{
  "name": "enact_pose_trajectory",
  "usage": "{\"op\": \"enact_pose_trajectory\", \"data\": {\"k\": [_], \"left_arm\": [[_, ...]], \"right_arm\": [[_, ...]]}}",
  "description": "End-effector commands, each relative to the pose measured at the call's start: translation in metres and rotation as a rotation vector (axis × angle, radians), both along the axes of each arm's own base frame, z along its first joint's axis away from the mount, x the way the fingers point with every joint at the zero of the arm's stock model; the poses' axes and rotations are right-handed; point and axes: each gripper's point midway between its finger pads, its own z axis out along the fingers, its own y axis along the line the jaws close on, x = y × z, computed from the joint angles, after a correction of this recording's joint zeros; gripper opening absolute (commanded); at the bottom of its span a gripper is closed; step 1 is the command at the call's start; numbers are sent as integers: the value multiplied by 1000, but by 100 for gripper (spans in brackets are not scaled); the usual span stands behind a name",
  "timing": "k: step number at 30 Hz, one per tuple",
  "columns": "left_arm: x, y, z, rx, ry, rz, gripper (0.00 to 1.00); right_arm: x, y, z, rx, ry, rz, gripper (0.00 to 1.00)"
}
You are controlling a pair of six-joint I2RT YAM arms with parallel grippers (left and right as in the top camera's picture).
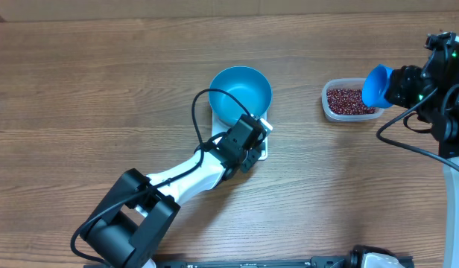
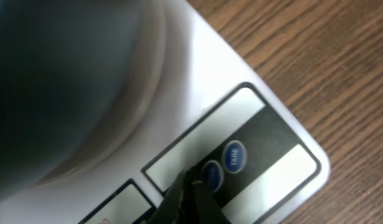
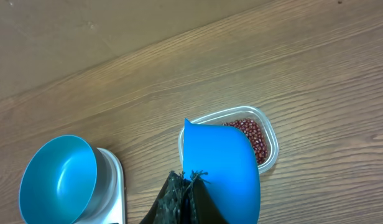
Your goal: Scoop item into bowl and weigh 150g on scale
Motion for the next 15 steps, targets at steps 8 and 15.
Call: {"op": "enact_pose_trajectory", "data": {"k": [8,15], "left_arm": [[6,11,-3,6,10,48,5],[3,7,-3,4,16,9,4]], "right_arm": [[0,-3,14,-14,-38,-10,4],[0,-3,14,-14,-38,-10,4]]}}
